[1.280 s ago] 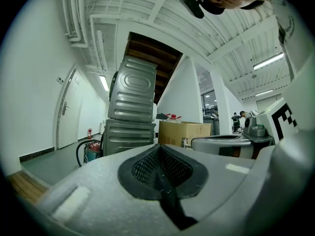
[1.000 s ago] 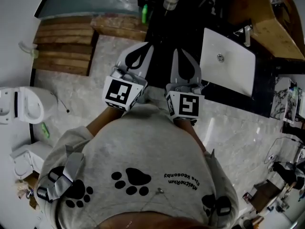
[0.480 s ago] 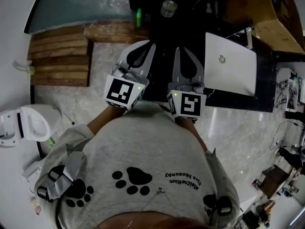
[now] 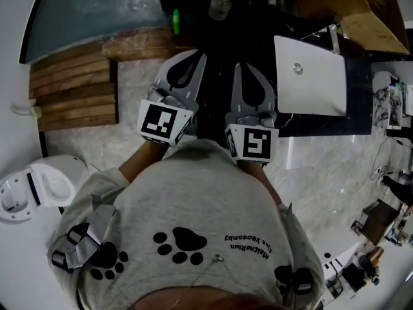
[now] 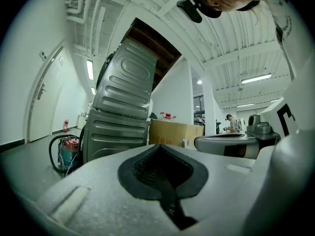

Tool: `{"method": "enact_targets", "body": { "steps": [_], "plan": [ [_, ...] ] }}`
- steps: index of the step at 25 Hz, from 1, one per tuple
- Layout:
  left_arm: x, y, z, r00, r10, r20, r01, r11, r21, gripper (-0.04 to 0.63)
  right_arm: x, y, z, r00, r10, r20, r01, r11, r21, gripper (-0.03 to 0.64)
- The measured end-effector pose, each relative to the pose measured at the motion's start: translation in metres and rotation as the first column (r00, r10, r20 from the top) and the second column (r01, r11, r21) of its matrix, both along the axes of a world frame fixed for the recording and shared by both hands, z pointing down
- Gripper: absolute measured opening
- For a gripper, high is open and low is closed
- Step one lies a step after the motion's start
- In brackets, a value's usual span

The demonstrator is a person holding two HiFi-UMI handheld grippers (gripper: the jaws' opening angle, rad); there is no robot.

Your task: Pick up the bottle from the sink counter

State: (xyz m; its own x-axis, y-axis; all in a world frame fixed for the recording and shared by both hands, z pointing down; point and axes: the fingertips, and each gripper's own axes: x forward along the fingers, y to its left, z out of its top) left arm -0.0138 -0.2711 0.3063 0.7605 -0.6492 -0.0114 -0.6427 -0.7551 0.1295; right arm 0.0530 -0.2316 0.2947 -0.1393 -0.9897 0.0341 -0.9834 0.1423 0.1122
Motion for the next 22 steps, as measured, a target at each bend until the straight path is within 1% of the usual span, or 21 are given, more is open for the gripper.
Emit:
{"method": "enact_targets", "body": {
  "steps": [7,17,22],
  "plan": [
    [0.012,-0.011,-0.004,1.0,-0.007,0.003,0.007,0.999,0.046,-0.002,0.014,-0.014,0.004,0.999,0.005,-0.034,-0.005,1.0,-0.004,0.001],
    [0.028,-0.038,0.013,0.998,-0.056,0.021,0.055,0.997,0.048,0.0,0.032,-0.053,0.021,0.999,-0.044,-0.022,0.044,0.999,-0.007,0.001],
    [0.034,-0.05,0.031,0.997,-0.061,0.041,0.06,0.997,0.045,-0.001,0.035,-0.068,0.042,0.998,-0.058,-0.014,0.057,0.998,-0.035,0.0]
  ]
}}
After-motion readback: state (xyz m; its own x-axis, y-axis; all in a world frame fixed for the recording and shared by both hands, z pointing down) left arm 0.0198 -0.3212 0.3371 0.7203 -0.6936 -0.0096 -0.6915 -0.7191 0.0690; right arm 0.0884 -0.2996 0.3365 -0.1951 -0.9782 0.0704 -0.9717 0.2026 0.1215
